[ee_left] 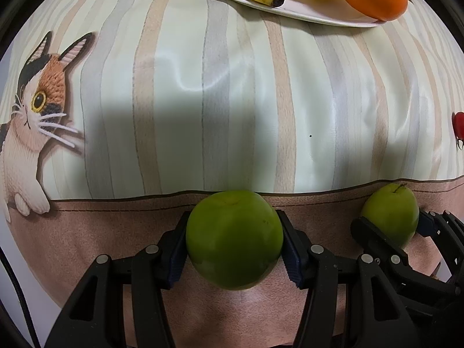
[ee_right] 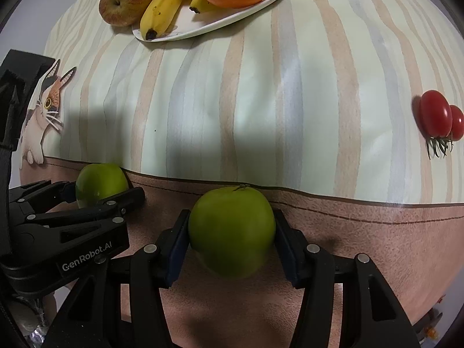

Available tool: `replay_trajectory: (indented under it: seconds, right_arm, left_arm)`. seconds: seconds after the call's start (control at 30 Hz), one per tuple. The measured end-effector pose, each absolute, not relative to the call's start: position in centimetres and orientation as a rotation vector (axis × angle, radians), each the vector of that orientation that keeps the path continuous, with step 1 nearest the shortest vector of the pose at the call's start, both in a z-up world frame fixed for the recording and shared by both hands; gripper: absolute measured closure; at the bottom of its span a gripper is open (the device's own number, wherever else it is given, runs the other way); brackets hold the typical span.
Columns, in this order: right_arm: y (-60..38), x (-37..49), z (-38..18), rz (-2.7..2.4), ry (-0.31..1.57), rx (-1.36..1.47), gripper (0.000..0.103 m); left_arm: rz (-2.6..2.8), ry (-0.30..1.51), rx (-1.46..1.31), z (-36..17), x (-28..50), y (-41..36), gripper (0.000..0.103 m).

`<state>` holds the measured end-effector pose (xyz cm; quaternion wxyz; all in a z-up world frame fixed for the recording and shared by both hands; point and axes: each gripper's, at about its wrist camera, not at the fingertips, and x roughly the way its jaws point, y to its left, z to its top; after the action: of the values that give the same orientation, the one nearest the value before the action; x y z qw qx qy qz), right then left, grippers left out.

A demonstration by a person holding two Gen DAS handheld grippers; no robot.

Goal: Organize fruits
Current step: 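Grasp a green apple with left tool while right tool grasps the other, then carry both green apples onto the plate and open both tools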

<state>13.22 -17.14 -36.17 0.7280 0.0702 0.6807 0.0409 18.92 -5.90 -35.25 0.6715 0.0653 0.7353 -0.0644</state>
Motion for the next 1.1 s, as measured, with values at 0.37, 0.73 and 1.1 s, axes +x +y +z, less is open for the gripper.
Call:
replay_trajectory:
  seconds: [0.37,0.73,1.1]
  right_arm:
    - [-18.0,13.8,-34.5,0.115,1.504,0.191,0.046]
    - [-19.3,14.3,-29.6,0.180,1.433,0.280,0.046]
    - [-22.0,19.4,-20.8,0.193,1.265,0.293,0.046]
  left_arm:
    - [-0.151,1.627,0.120,-33.1,19.2,-5.1,0.050]
    - [-0.181,1.512,0.076,-26.8,21.9,-4.0,0.050]
    - [-0.246,1.335,0.069,-18.7,25.5,-5.6,0.050]
